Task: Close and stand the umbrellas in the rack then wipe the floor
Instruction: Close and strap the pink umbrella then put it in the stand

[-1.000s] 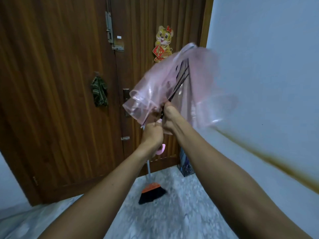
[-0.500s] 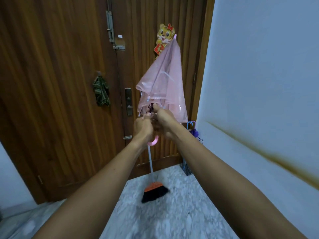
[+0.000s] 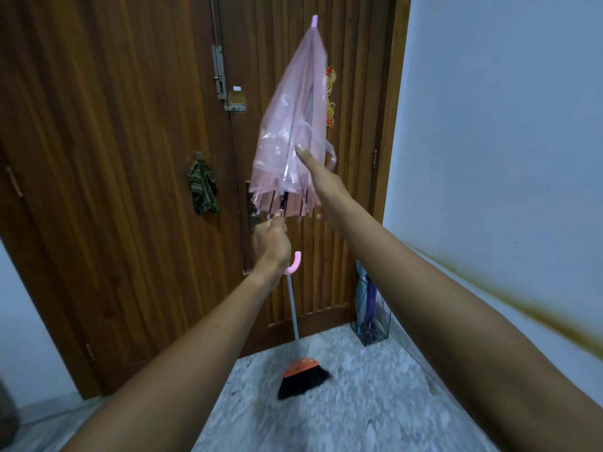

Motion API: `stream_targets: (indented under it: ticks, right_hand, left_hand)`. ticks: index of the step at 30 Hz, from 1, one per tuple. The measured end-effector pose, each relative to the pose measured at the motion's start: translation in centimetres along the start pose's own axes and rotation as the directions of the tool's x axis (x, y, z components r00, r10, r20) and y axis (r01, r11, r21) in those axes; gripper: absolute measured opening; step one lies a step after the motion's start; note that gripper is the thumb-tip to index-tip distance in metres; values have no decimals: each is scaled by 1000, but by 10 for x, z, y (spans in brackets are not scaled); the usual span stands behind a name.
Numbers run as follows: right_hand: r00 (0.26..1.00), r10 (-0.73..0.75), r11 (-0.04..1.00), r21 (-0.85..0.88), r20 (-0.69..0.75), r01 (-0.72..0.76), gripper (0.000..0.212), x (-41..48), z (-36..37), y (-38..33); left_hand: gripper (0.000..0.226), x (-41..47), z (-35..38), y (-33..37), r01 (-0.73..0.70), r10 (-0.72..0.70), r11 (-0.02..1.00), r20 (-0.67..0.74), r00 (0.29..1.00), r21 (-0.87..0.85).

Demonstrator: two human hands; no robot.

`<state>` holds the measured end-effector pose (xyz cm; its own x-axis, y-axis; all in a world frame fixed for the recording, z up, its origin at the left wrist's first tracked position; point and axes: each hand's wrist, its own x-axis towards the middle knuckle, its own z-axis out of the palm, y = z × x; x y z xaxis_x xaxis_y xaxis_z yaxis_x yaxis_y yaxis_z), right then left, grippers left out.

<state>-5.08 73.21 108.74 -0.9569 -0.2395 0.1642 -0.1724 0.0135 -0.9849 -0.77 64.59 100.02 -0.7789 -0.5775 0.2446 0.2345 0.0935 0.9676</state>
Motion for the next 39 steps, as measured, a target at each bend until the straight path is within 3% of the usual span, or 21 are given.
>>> stream_targets:
  ticks: [2,4,7,9,10,13,16,18,20,21,23,24,27,29,31,33,36,39]
  right_hand:
    - [999,26,997,66,34,-29,118,2,10,0]
    - [1000,24,986,167,-20,-20,113,8,15,4]
    - [988,-4,950,309,-155,52,61,13,17,8]
    - [983,-37,954,285,-182,89,34,15,14,11]
    - [982,-51,961,259,-180,97,29,14,13,11]
    - [984,-50,982,171,-174,80,26,11,5,13]
    - [993,-6,996,90,-120,17,30,1,-3,24]
    - [997,-15,999,48,-71,18,32,-6,-2,35]
    - [999,-47,999,-6,-8,47,31,-13,2,43]
    - [997,-71,997,-40,25,72,28,-17,5,46]
    - [988,-127,984,-114,87,137,19,-24,9,50]
    - [979,-159,973,-147,125,177,17,-28,11,52]
    - [940,-229,940,-192,252,281,19,-34,13,59]
    - [925,-235,926,-220,299,307,34,-37,11,61]
    - [909,-212,917,-248,360,312,60,-38,6,61]
    - [880,-179,900,-288,439,327,72,-39,-1,59]
    - [861,-101,855,-400,498,331,63,-38,-12,52]
    - [884,-154,739,-542,442,400,29,-41,-15,39]
  left_hand:
    - [48,-4,1,2,-81,78,996,66,995,37]
    - [49,-8,-1,5,-140,134,989,138,981,37]
    - [52,-8,-4,7,-166,156,986,204,966,31]
    - [52,-7,-7,7,-136,118,988,229,966,68]
    - [52,-7,-9,5,-166,136,978,213,967,129]
    - [44,-8,-26,2,-407,446,809,10,895,424]
    - [26,-3,-40,17,-484,601,747,-151,785,457]
    - [32,11,-40,29,-432,547,755,-111,829,494]
    - [70,26,-39,42,-258,285,847,12,958,465]
    - [93,33,-38,46,-135,107,912,92,990,388]
    - [120,40,-38,50,81,-139,970,250,958,228]
    - [120,40,-39,52,156,-213,970,332,919,189]
    - [74,31,-38,49,158,-219,975,539,814,156]
    - [54,27,-38,43,194,-187,980,529,827,43]
    - [46,31,-38,33,233,-164,968,477,863,-88]
    - [40,34,-39,27,237,-157,962,434,887,-137]
    - [34,36,-44,23,206,-126,965,401,907,-163]
    - [38,42,-50,20,125,-88,988,352,932,-85]
